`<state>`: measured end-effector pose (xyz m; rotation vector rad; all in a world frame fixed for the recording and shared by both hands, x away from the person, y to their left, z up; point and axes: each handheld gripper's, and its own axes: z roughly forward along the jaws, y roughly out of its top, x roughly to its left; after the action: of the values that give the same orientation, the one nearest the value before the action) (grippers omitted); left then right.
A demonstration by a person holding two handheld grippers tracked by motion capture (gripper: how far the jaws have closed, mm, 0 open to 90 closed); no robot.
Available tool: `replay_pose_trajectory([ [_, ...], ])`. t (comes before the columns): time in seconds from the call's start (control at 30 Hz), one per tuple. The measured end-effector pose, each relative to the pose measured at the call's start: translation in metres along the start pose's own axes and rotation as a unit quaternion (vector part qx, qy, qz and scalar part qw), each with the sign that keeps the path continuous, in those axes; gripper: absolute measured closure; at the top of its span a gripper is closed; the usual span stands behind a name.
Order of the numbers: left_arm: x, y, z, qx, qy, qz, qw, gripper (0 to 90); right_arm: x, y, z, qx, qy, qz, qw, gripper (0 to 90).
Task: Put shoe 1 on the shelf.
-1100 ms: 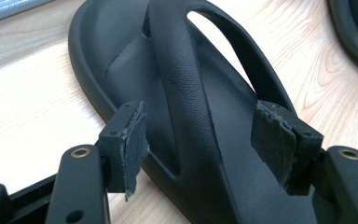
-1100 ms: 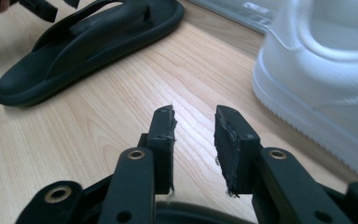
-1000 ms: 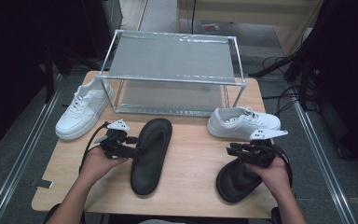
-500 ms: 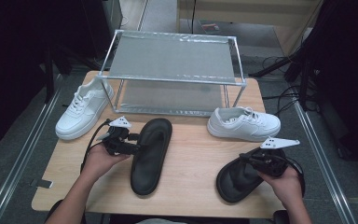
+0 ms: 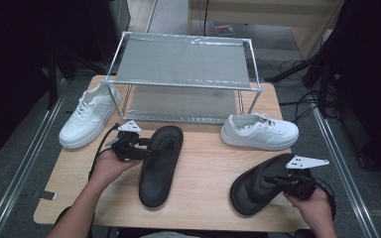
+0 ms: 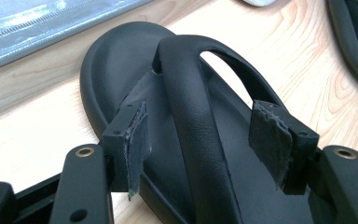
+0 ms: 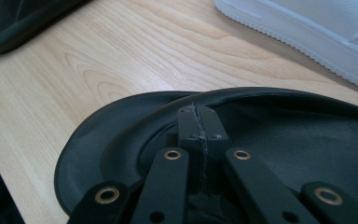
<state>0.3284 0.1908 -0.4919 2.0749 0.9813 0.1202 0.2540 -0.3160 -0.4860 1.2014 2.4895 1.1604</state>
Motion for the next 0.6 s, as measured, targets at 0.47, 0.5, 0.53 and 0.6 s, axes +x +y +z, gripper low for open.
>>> replay_pose_trajectory([
  [0.47,0.0,-0.002,-0.004,0.015,0.007,0.002,0.9999,38.1,0.004,0.009,0.018,0.015,0.017,-0.007,0.9997,90.0],
  [0.5,0.001,-0.003,-0.005,0.013,0.007,0.0,0.9999,38.1,0.004,0.01,0.019,0.016,0.018,-0.007,0.9997,90.0],
  [0.53,0.001,-0.003,-0.006,0.014,0.007,-0.002,0.9999,38.1,0.005,0.011,0.02,0.017,0.018,-0.007,0.9997,90.0],
  [0.6,0.001,-0.004,-0.007,0.016,0.01,-0.003,0.9998,38.0,0.005,0.013,0.022,0.017,0.019,-0.009,0.9996,90.0],
])
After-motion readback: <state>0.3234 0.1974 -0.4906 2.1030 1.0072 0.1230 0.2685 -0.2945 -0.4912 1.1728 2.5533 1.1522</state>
